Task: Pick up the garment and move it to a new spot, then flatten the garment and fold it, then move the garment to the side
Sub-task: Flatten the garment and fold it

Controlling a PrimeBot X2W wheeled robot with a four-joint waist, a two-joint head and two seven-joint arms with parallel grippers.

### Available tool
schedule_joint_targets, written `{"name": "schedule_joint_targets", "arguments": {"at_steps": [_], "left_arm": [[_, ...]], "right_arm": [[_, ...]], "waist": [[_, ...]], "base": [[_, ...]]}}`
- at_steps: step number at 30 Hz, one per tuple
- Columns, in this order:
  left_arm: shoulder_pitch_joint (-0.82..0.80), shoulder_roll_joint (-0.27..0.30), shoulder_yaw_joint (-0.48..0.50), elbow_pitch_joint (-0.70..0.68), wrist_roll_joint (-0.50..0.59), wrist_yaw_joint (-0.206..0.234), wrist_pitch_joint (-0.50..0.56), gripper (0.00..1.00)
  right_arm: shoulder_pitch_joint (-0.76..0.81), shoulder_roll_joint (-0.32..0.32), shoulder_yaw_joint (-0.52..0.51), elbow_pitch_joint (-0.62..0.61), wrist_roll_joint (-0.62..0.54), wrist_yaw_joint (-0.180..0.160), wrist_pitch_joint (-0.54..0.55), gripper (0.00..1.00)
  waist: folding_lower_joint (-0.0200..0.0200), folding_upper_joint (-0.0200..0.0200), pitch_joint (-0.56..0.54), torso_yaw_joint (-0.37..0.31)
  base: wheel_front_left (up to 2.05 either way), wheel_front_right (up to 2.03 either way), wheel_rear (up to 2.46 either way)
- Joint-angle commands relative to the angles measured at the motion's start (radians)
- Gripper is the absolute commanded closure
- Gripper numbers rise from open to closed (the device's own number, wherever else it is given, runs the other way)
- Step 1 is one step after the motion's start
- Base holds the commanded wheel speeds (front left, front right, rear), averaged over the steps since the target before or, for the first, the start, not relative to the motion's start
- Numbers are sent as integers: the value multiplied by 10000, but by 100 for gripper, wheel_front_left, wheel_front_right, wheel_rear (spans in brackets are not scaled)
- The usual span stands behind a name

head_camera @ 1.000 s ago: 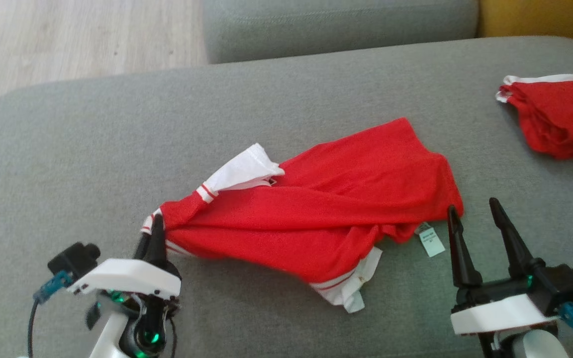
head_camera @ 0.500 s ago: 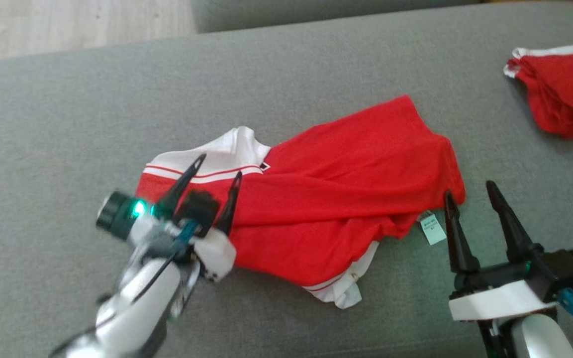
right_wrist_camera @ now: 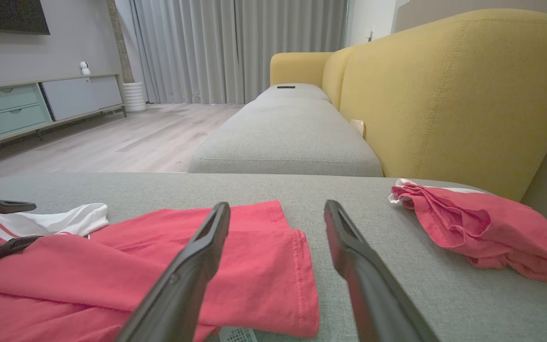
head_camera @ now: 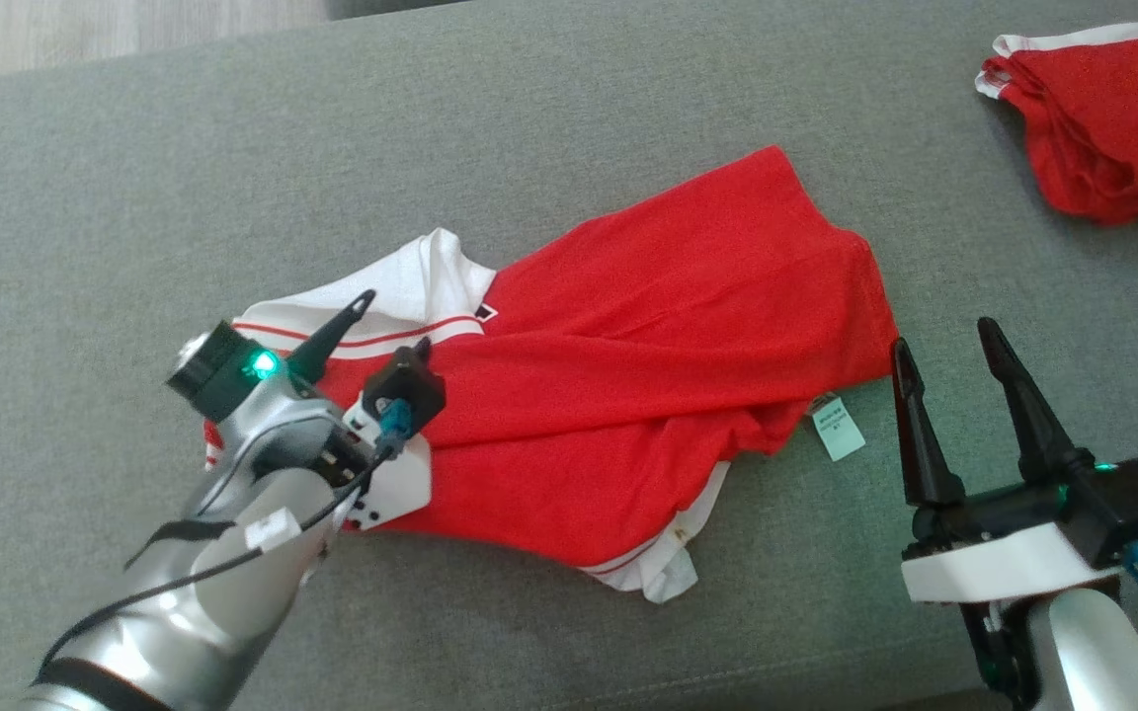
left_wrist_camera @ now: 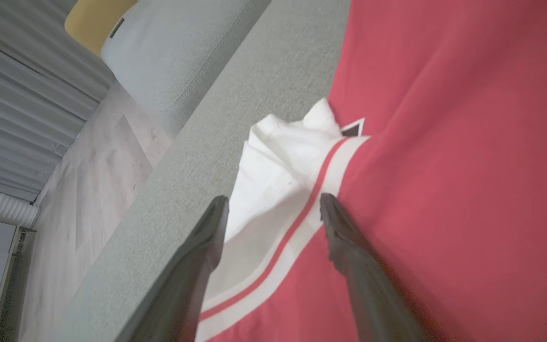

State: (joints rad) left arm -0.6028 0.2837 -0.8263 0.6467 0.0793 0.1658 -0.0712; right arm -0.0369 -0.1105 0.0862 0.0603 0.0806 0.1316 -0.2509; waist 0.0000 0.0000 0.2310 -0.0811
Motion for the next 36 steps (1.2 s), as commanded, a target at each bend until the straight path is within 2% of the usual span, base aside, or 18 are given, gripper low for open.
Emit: {"name": "schedule_joint_targets", "arguments": {"at_steps": [1, 5, 17, 18, 20, 21, 23, 24, 32, 36], "left_arm": [[-562, 424, 324, -153, 111, -3, -25, 0], [-671, 550, 220, 6, 248, 100, -76, 0], [-1170, 223, -202, 812, 407, 100, -693, 0], [-1213, 214, -225, 877, 412, 101, -770, 7], [-1287, 188, -274, 1025, 410, 87, -908, 16], [-1313, 162, -290, 1101, 395, 84, -961, 44], [-1356, 116, -357, 1234, 396, 67, -1081, 76], [-1373, 98, -384, 1278, 392, 71, -1174, 100], [-1326, 89, -225, 1109, 81, 419, -1751, 100], [-1001, 393, 352, 191, -638, 591, -1886, 100]], "right_arm": [[-245, -157, 152, -358, 55, -9, -109, 0], [-240, -102, 163, -361, 46, -9, -109, 0], [-321, -104, 271, -292, 83, -9, -109, 0], [-327, -109, 277, -290, 84, -9, -109, 0], [-333, -121, 276, -284, 91, -9, -109, 0], [-329, -125, 271, -276, 91, -9, -109, 0], [-311, -132, 276, -254, 83, -9, -109, 0], [-304, -135, 279, -249, 78, -9, -109, 0], [-367, -211, 403, -89, 130, -9, -109, 0], [-740, -432, 494, 758, 633, -9, -109, 0]], "waist": [[0, 0, -7, -25], [0, 0, 3, -58], [0, 0, 145, -136], [0, 0, 144, -151], [0, 0, 135, -172], [0, 0, 123, -176], [0, 0, 100, -181], [0, 0, 89, -180], [0, 0, -73, 19], [0, 0, -130, 233]], "base": [[0, 0, 0], [0, 0, 0], [0, 0, 0], [0, 0, 0], [0, 0, 0], [0, 0, 0], [0, 0, 0], [0, 0, 0], [0, 0, 0], [0, 0, 0]]}}
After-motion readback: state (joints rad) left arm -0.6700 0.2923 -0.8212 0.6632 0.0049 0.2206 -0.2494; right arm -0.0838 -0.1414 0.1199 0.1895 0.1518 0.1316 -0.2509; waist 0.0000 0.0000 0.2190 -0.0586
